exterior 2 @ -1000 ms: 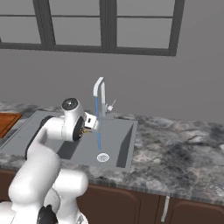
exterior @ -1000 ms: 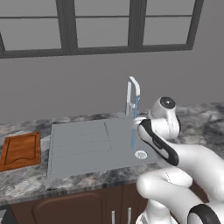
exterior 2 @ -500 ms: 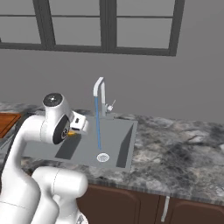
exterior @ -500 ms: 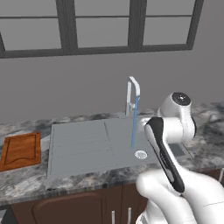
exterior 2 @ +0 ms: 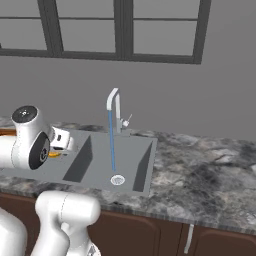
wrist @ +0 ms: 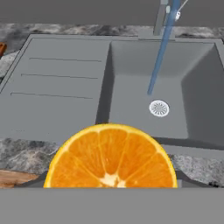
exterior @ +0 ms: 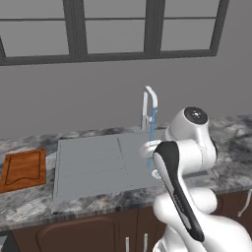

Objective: Pick the orange from the sink and place it on the cutting board to airdry. Then turn off the sink faucet.

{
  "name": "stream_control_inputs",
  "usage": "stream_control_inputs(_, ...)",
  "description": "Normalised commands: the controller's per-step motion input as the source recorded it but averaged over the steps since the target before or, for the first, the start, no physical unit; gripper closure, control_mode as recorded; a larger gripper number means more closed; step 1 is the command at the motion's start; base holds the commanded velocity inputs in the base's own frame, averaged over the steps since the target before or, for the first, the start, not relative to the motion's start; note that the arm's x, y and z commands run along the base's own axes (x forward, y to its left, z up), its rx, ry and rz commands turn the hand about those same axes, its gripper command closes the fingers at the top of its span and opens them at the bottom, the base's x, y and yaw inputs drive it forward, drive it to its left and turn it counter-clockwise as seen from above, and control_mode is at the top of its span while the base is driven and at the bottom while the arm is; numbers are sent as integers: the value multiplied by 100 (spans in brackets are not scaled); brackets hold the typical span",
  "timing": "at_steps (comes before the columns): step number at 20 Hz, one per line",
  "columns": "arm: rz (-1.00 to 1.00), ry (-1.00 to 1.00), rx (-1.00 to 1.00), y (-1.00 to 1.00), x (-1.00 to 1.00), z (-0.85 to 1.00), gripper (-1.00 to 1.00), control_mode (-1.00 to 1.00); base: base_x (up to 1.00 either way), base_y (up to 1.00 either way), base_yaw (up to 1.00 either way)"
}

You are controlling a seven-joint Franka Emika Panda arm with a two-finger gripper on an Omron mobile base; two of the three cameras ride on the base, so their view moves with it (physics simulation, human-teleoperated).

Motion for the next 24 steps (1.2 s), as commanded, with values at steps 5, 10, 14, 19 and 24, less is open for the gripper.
stream_control_inputs(5,34,-13,3,47,-27,20,100,-100,0,0,0)
stream_control_inputs(10,24,-36,0,66,-15,-3,100,-100,0,0,0)
stream_control_inputs(14,7,-18,8,60,3,-1,100,-100,0,0,0)
stream_control_inputs(19,14,0,15,59,17,-13,100,-100,0,0,0)
stream_control_inputs(24,10,0,3,77,24,-4,100,-100,0,0,0)
